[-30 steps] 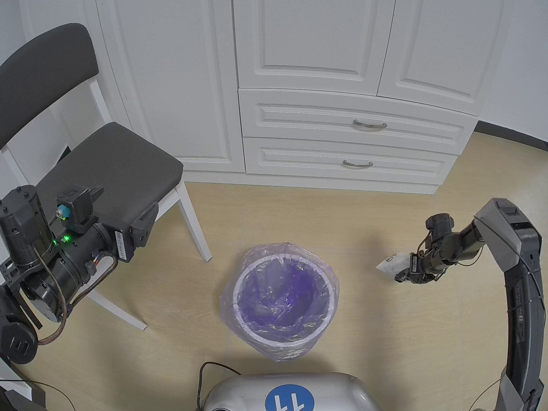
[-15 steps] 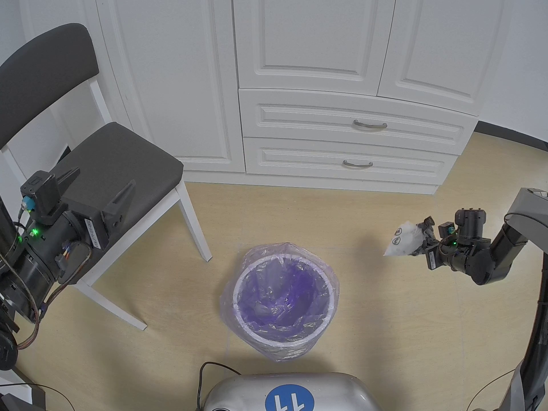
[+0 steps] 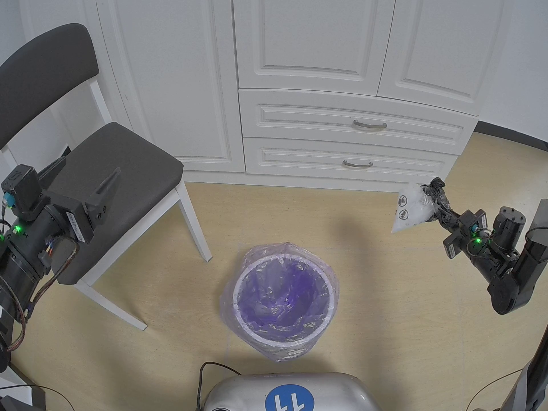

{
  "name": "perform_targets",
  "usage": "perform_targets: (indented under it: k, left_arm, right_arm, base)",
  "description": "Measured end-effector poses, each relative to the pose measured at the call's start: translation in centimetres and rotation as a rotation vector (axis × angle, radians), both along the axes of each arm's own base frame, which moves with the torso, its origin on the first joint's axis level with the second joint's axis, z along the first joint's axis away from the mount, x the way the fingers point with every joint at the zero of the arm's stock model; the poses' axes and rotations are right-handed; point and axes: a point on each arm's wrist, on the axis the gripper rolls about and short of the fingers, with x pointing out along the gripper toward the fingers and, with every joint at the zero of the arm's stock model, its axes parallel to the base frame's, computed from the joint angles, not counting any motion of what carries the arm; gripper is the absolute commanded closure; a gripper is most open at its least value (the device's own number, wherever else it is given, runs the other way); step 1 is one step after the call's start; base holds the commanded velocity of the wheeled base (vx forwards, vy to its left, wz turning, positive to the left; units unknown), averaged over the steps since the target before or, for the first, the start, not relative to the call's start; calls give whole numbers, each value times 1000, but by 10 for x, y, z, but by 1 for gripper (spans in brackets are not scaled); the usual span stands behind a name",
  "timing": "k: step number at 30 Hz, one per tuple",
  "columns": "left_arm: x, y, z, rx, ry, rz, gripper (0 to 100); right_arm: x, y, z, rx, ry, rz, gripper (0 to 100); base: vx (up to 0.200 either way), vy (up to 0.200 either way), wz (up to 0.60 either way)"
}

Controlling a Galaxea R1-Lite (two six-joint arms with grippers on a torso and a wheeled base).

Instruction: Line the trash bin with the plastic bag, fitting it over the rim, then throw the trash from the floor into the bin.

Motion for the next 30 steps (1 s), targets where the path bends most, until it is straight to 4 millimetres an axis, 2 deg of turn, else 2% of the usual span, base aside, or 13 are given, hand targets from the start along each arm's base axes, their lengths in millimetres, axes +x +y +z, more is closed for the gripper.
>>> perform_targets:
  k: [5, 10, 14, 23, 30]
  left_arm:
    - [-3, 1, 3, -6, -16, -1, 0]
    - [-7, 3, 6, -11, -31, -2, 0]
    - [-9, 3, 8, -1, -42, -1, 0]
    - [-13, 4, 9, 9, -58, -1, 0]
    - [-18, 6, 14, 18, -86, 3, 0]
  right_arm:
    - [-11, 6, 17, -8, -49, 44, 100]
    - [-21, 25, 38, 0, -112, 111, 100]
    - [-34, 40, 46, 4, -133, 166, 100]
    - [-67, 71, 49, 7, -117, 301, 100]
    - [-97, 100, 40, -4, -58, 450, 100]
  base:
    - [0, 0, 0]
    - [0, 0, 0]
    - [0, 0, 0]
    - [0, 0, 0]
    - [0, 0, 0]
